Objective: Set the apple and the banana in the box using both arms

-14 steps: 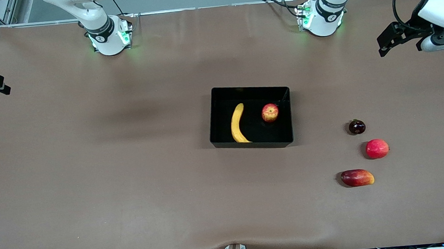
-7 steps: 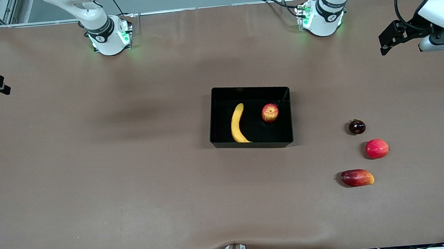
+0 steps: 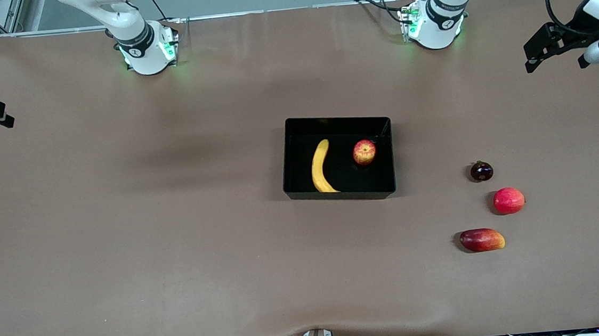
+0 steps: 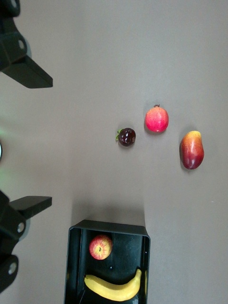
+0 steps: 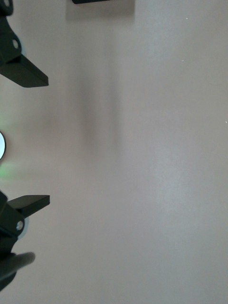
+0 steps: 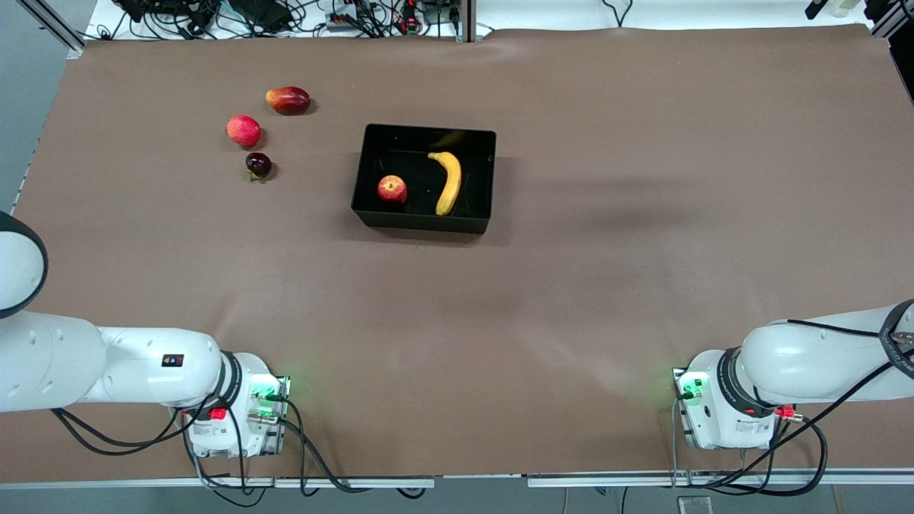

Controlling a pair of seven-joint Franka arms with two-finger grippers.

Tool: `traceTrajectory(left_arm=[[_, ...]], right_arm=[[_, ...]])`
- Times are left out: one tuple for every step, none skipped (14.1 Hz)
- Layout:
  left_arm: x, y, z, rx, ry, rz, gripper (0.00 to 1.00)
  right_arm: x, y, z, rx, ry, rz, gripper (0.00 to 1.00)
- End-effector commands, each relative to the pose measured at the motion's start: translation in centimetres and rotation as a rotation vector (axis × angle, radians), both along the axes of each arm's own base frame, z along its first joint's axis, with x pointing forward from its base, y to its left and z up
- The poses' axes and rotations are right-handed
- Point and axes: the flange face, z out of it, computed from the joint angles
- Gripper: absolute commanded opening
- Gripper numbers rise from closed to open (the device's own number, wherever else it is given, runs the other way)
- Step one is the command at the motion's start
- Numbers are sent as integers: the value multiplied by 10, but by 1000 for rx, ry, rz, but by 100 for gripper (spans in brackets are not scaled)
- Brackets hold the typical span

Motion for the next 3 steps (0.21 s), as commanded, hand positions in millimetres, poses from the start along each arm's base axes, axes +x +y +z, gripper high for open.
traceTrajectory(left_arm=[[3,1,4,-6,6,-12,100],[3,1,3,-6,10,-12,100],[3,1,3,-6,10,-9,100]], right_arm=[[-2,-5,2,-2,-2,2,100],[-2,-5,2,-2,-2,2,100],[-2,-5,3,-1,-2,3,100]])
